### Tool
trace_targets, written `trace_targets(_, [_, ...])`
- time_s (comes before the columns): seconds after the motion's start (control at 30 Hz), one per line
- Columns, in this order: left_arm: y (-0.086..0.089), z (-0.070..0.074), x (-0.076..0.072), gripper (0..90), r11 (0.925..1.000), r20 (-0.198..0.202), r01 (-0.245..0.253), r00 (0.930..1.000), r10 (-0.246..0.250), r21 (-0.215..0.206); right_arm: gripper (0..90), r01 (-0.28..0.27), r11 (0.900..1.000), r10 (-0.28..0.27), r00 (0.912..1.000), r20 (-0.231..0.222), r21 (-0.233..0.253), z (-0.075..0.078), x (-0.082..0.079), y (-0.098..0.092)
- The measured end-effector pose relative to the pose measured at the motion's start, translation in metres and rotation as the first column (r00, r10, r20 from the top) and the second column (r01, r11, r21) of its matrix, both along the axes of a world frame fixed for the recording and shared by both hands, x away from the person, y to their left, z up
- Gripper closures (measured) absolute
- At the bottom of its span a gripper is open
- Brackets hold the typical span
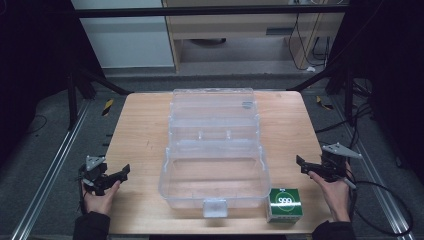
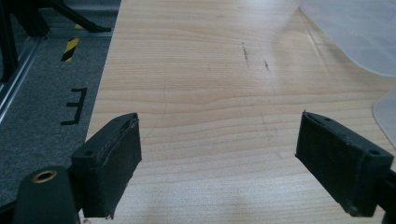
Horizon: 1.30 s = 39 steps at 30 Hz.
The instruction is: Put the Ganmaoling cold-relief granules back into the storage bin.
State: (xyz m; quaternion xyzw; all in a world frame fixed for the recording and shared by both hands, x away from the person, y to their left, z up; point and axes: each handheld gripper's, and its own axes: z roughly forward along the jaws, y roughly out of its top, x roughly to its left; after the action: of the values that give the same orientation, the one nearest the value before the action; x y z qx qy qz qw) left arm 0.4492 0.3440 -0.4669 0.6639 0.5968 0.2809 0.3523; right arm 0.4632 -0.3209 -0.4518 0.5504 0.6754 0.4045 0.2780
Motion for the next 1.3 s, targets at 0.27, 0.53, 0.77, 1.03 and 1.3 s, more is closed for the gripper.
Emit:
trace_targets(0.27, [-0.001, -0.003, 0.002, 13.5, 0.9999, 0.004, 0.000, 1.0000, 0.000, 0.016, 3.6, -0.020, 0.999, 0.021, 0.9996, 0.018, -0.051, 0.015, -0.005, 0.003])
trace_targets(0.53, [0.001, -0.004, 0.002, 13.6, 0.9999, 0.009, -0.009, 0.9999, 0.009, 0.012, 6.5, -0.126, 0.991, 0.128, 0.9914, 0.029, -0.044, 0.037, -0.008, 0.007])
trace_targets(0.77, [0.002, -0.006, 0.003, 13.7, 0.9998, 0.003, -0.008, 1.0000, 0.007, 0.020, 6.2, -0.204, 0.978, 0.208, 0.9749, 0.079, -0.052, 0.070, -0.010, 0.012])
trace_targets(1.03, [0.001, -0.006, 0.002, 14.2, 0.9997, 0.017, -0.008, 0.9998, 0.008, 0.024, 6.6, -0.348, 0.933, 0.355, 0.9322, 0.072, -0.095, 0.101, -0.010, 0.029])
trace_targets(1.3, [0.000, -0.006, 0.002, 14.4, 0.9996, 0.012, -0.006, 0.9999, 0.006, 0.028, 5.9, -0.448, 0.879, 0.456, 0.8899, 0.014, -0.164, 0.113, -0.013, 0.044])
